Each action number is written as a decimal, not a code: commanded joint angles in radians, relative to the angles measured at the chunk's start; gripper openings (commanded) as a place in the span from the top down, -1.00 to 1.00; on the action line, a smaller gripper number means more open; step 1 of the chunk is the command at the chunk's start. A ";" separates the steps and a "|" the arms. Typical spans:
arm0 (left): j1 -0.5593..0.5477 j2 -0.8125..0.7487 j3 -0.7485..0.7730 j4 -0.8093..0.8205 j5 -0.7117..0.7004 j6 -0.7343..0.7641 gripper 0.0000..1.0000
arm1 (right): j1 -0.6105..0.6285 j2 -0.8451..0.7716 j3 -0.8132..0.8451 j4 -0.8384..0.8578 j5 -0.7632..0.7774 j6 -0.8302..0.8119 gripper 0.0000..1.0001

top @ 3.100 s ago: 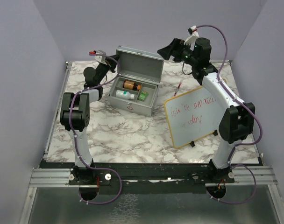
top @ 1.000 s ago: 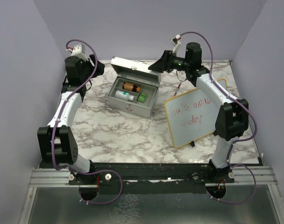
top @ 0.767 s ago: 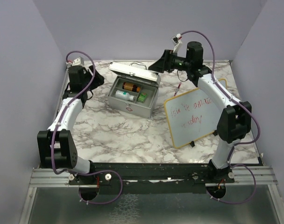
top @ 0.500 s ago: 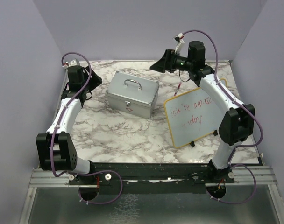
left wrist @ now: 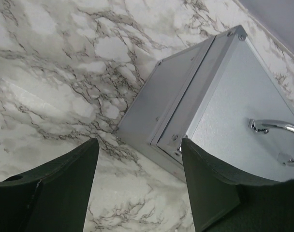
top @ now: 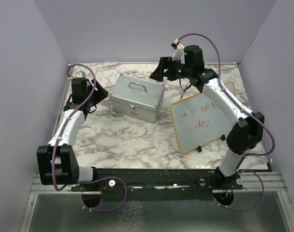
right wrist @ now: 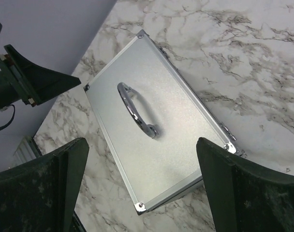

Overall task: Organize the medicine kit
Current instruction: Close the medicine box at the center of the board.

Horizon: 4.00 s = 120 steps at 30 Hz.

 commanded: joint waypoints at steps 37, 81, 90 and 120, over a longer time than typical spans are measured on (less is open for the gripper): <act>-0.199 0.001 -0.478 0.586 0.412 -0.166 -0.36 | 0.220 0.034 -0.091 0.025 0.082 -0.059 0.98; -0.322 0.218 -0.630 1.405 0.284 -0.246 -0.98 | 0.220 0.083 -0.117 0.153 0.001 -0.038 0.91; -0.323 0.334 -0.650 1.580 0.283 -0.295 -0.98 | 0.220 0.086 -0.105 0.136 0.007 -0.053 0.91; -0.325 0.156 -0.673 1.504 0.277 -0.288 -0.78 | 0.219 0.095 -0.159 0.133 0.038 -0.057 0.91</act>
